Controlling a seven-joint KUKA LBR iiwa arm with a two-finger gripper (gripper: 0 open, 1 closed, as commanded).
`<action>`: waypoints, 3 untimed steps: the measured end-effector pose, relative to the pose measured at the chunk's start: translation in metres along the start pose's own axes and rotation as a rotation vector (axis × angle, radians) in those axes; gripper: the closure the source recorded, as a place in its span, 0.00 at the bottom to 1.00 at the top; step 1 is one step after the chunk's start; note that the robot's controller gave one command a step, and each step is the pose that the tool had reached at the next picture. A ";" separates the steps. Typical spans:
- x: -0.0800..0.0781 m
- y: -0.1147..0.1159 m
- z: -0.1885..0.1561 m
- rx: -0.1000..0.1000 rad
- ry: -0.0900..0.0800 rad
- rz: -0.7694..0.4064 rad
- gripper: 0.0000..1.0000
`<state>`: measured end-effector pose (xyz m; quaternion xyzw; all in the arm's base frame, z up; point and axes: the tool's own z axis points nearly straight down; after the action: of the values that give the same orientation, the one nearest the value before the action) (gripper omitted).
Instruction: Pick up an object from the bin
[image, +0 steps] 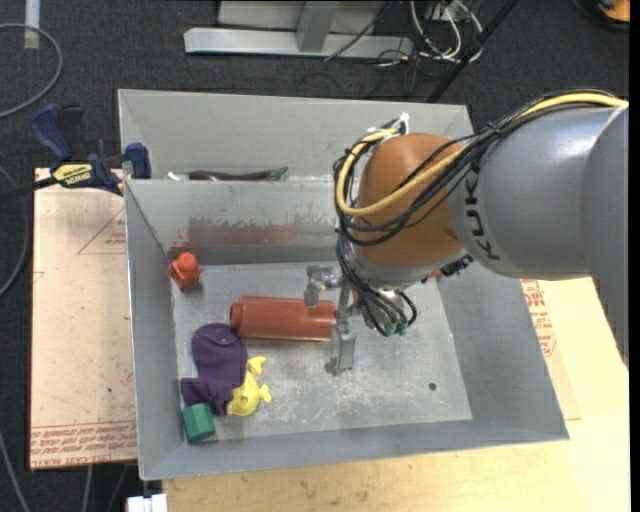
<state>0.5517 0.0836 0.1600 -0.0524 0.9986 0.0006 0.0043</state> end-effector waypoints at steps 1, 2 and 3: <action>-0.029 0.003 0.042 -0.004 -0.004 -0.035 0.00; -0.053 0.007 0.090 -0.001 -0.002 -0.185 1.00; -0.053 0.007 0.090 -0.001 -0.002 -0.184 1.00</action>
Offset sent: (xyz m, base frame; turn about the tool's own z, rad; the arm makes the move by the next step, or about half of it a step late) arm 0.0519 0.0122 -0.0900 -0.1868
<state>0.6043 0.0962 0.0702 -0.1441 0.9895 0.0008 0.0055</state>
